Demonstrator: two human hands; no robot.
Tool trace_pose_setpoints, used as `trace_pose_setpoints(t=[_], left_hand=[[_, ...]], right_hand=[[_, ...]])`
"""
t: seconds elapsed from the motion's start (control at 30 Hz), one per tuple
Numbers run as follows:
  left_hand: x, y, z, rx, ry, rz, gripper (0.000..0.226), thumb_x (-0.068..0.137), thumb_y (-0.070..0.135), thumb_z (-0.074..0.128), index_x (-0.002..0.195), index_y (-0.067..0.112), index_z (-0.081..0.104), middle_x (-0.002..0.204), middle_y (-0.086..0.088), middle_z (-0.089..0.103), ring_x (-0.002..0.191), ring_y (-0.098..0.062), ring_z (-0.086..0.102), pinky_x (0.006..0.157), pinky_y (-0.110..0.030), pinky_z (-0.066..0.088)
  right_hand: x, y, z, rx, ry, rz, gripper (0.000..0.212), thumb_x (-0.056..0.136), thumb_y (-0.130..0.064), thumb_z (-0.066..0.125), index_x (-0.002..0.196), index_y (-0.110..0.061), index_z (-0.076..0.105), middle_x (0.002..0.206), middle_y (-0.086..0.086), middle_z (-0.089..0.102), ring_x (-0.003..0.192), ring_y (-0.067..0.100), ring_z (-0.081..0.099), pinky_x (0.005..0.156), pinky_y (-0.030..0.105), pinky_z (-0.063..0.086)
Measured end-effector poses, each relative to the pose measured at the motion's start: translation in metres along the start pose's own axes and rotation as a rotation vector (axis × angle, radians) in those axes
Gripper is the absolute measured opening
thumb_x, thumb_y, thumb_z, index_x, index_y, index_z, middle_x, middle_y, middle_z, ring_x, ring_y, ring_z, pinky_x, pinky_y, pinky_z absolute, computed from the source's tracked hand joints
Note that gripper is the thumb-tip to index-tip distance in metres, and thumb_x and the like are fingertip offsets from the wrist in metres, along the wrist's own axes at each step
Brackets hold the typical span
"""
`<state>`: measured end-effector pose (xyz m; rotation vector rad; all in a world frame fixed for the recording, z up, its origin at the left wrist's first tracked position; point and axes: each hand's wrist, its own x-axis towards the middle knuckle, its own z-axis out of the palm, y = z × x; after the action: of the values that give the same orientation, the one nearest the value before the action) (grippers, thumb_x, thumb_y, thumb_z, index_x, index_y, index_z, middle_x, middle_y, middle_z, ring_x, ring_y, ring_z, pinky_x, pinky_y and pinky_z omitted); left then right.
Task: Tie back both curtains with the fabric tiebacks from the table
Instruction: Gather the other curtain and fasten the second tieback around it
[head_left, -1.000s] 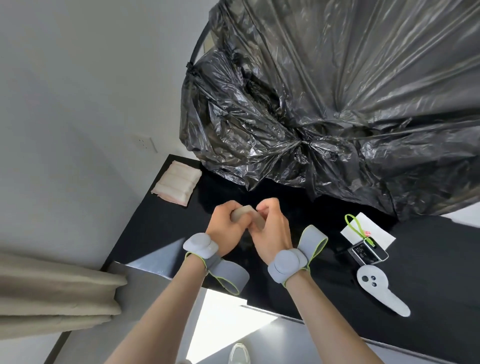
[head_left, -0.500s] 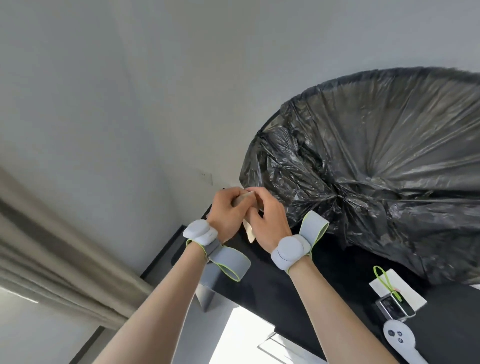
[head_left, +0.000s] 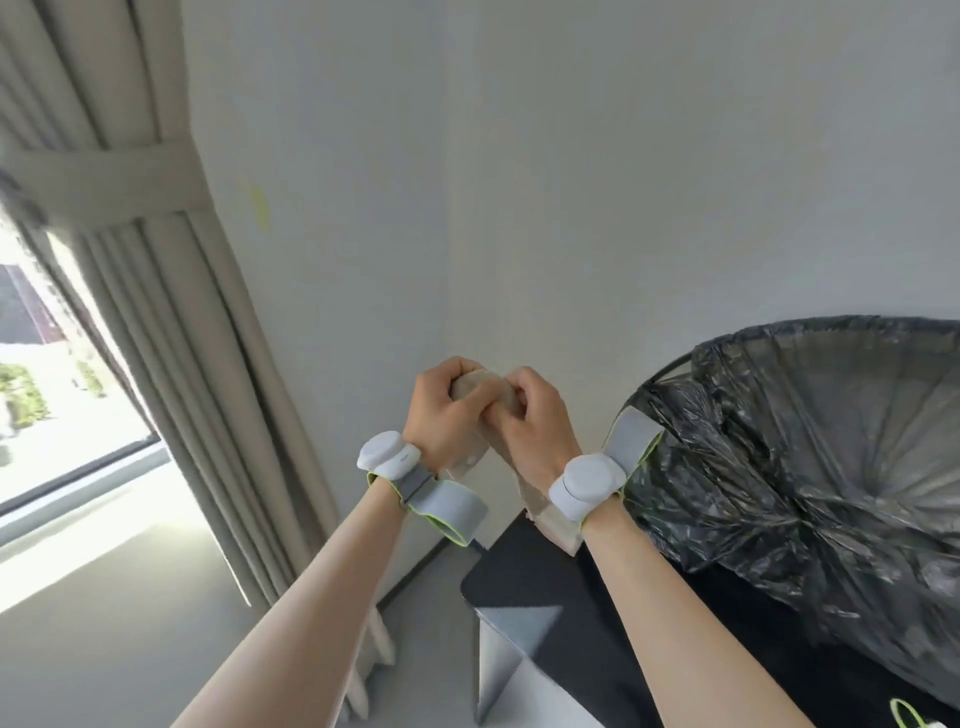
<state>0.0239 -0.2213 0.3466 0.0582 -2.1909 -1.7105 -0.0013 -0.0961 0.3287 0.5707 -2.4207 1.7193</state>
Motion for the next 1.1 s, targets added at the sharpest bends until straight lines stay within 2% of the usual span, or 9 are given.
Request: trace_pose_setpoints(t=[0.17,0.23,0.33,0.5,0.6,0.7,0.87,0.93,1.1], left_hand=[[0.010,0.030,-0.077,-0.015,0.061,0.035,0.011,0.088,0.008,0.067,0.080,0.005,0.060,0.063,0.008,0.059,0.055,-0.002,0.055,0.051,-0.013,0.044],[0.014,0.039,-0.104,-0.060,0.091,0.025,0.017,0.089,0.006,0.065,0.075,0.008,0.056,0.051,0.016,0.055,0.047,0.003,0.052,0.048,-0.009,0.041],[0.018,0.050,-0.148,-0.096,0.169,0.028,0.015,0.089,0.005,0.066,0.076,0.005,0.060,0.047,0.016,0.057,0.045,0.005,0.052,0.047,-0.008,0.041],[0.019,0.053,-0.208,-0.083,0.311,0.094,0.022,0.089,0.009,0.067,0.079,-0.012,0.067,0.052,0.012,0.062,0.050,0.002,0.057,0.051,-0.009,0.044],[0.020,0.053,-0.239,-0.058,0.380,0.143,0.022,0.088,0.011,0.067,0.080,-0.008,0.069,0.060,0.005,0.066,0.055,-0.002,0.060,0.053,-0.014,0.048],[0.022,0.053,-0.265,-0.035,0.433,0.180,0.021,0.089,0.012,0.066,0.081,-0.006,0.071,0.069,-0.008,0.069,0.064,-0.010,0.063,0.058,-0.021,0.051],[0.022,0.052,-0.300,-0.025,0.503,0.200,0.023,0.091,0.008,0.064,0.078,-0.010,0.070,0.071,-0.015,0.067,0.068,-0.017,0.062,0.062,-0.027,0.050],[0.022,0.053,-0.310,-0.008,0.543,0.197,0.022,0.091,0.007,0.064,0.079,-0.011,0.070,0.071,-0.016,0.067,0.067,-0.016,0.061,0.063,-0.027,0.050],[0.018,0.056,-0.332,0.052,0.647,0.209,0.018,0.090,0.005,0.065,0.077,-0.003,0.072,0.061,-0.003,0.065,0.052,0.000,0.060,0.052,-0.012,0.047]], right_hand=[[0.021,-0.066,0.044,0.062,-0.044,-0.092,0.013,0.087,-0.013,0.062,0.087,-0.001,0.057,0.074,0.003,0.057,0.066,0.016,0.049,0.062,0.031,0.044],[0.029,-0.088,0.063,0.071,-0.058,-0.129,0.023,0.090,-0.017,0.061,0.081,0.002,0.055,0.069,0.001,0.052,0.063,0.014,0.043,0.059,0.027,0.040],[0.041,-0.120,0.096,0.082,-0.071,-0.205,0.038,0.093,-0.027,0.062,0.071,0.001,0.049,0.059,-0.007,0.042,0.055,0.008,0.032,0.050,0.019,0.031],[0.059,-0.156,0.150,0.069,-0.095,-0.279,0.040,0.095,-0.031,0.061,0.072,0.000,0.053,0.059,-0.003,0.046,0.056,0.011,0.036,0.053,0.028,0.035],[0.066,-0.177,0.179,0.087,-0.114,-0.302,0.041,0.094,-0.031,0.061,0.060,-0.015,0.044,0.052,-0.011,0.040,0.052,0.009,0.033,0.050,0.027,0.032],[0.071,-0.195,0.203,0.114,-0.131,-0.320,0.040,0.093,-0.030,0.061,0.057,-0.022,0.045,0.045,-0.015,0.044,0.046,0.005,0.036,0.048,0.021,0.033],[0.077,-0.215,0.234,0.176,-0.195,-0.348,0.029,0.091,-0.027,0.064,0.067,-0.012,0.059,0.055,-0.009,0.051,0.055,0.010,0.046,0.056,0.030,0.043],[0.079,-0.221,0.245,0.198,-0.217,-0.363,0.031,0.092,-0.027,0.064,0.065,-0.014,0.058,0.055,-0.008,0.051,0.055,0.011,0.046,0.057,0.030,0.043],[0.084,-0.232,0.270,0.232,-0.291,-0.393,0.029,0.092,-0.030,0.063,0.065,-0.020,0.058,0.053,-0.013,0.053,0.053,0.007,0.048,0.055,0.027,0.043]])
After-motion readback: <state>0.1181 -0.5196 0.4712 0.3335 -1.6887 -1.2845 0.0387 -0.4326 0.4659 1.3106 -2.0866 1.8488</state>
